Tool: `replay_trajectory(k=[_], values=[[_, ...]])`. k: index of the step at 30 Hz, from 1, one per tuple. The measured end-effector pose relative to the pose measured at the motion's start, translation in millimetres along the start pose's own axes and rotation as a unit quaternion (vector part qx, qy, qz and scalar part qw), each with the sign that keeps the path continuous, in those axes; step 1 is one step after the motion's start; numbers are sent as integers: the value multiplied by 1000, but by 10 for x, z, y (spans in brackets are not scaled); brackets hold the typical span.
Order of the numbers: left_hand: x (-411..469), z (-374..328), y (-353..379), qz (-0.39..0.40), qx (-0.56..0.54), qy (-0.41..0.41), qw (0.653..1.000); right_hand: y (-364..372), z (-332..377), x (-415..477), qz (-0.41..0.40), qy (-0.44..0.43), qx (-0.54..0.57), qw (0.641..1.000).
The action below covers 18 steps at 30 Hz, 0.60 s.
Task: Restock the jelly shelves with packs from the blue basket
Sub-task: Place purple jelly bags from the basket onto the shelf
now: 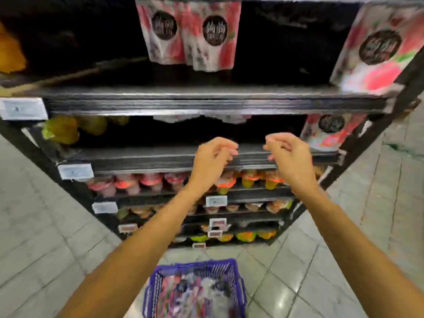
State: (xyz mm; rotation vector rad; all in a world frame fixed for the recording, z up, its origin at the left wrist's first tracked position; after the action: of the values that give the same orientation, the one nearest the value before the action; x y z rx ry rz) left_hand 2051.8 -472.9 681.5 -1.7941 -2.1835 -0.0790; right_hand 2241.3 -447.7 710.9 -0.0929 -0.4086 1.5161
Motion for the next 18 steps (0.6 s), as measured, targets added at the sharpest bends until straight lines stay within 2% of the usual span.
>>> replay_trajectory(k=[3, 6, 12, 18], values=[[-625, 1019, -260, -7, -41, -139, 989, 611, -846, -592, 89, 110, -11, 990], [-1314, 1945, -495, -25, -91, -283, 955, 1120, -1683, -1172, 142, 195, -38, 970], [-2634, 3400, -819, -43, 23, -395, 918, 1901, -3223, -2225, 197, 345, -73, 915], [-3594, 4846, -779, -73, 10, -531, 844, 2474, -4703, -2898, 252, 393, -152, 871]])
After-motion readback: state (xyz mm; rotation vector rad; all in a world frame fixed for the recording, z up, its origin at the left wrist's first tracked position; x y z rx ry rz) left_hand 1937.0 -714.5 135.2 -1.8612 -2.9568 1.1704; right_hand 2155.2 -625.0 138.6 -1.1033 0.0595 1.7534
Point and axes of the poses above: each hand's wrist, its own x-axis towards the middle knuckle, its own y-axis out of the palm, z = x × y, the point moved 3 cm from there along x, towards the middle knuckle, and after that the axes turned 2 degrees about y, right-handed, at the moved point
